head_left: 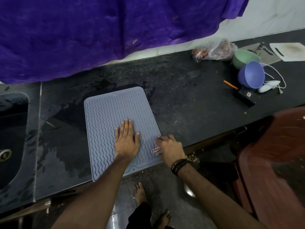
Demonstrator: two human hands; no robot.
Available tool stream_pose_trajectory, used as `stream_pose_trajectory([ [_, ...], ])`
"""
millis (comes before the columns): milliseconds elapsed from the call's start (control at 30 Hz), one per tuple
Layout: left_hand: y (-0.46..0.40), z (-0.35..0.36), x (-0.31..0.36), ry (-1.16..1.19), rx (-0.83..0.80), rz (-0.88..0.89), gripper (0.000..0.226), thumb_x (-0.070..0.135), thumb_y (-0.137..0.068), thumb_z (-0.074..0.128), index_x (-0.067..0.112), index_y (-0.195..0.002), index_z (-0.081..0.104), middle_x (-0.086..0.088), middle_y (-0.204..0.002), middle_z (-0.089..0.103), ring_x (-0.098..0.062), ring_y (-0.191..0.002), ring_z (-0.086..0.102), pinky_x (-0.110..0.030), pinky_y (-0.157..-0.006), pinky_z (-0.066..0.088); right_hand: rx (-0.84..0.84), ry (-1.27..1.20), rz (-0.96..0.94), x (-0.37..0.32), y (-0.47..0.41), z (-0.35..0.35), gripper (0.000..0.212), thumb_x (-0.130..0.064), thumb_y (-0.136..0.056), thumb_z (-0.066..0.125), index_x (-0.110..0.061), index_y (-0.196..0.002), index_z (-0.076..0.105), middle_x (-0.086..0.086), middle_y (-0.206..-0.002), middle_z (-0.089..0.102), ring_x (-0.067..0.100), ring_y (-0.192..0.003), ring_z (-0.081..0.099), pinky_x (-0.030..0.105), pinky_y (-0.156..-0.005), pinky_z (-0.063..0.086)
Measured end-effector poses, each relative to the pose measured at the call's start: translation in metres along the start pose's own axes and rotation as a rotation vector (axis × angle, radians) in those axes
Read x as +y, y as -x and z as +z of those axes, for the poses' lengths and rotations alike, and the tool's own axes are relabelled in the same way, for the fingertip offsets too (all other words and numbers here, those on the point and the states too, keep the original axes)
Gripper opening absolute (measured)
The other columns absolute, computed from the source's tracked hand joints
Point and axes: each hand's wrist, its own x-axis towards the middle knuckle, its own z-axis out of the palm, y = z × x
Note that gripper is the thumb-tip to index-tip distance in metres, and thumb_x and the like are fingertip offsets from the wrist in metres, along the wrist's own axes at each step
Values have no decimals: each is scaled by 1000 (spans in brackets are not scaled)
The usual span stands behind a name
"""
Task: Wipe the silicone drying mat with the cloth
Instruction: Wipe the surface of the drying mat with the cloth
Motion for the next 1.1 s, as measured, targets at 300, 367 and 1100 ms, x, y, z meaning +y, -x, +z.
stream_pose_trajectory([
  [300, -1, 2, 4, -15, -14, -16, 67, 49, -104, 15, 13, -161, 4, -3, -169, -2, -17, -155, -6, -43, -125, -8, -58, 59, -24, 11, 36, 9, 26, -28, -92, 54, -22, -117, 61, -1, -122, 61, 23, -117, 49, 36, -81, 50],
  [367, -3, -1, 5, -20, -27, -11, 68, 50, -104, 17, 14, -161, 5, -4, -169, -1, -17, -155, -6, -44, -125, -8, -17, 17, -24, 12, 27, -2, 24, -32, -89, 60, -22, -110, 62, -1, -114, 64, 22, -112, 52, 36, -80, 50],
  [1100, -72, -31, 2, -91, -214, 113, 91, 72, -94, 31, 23, -160, -7, 1, -168, -11, -16, -154, -12, -41, -118, -22, 49, -41, 51, 1, -56, -32, 23, -28, -83, 61, -24, -106, 65, 4, -107, 66, 24, -103, 59, 33, -78, 51],
])
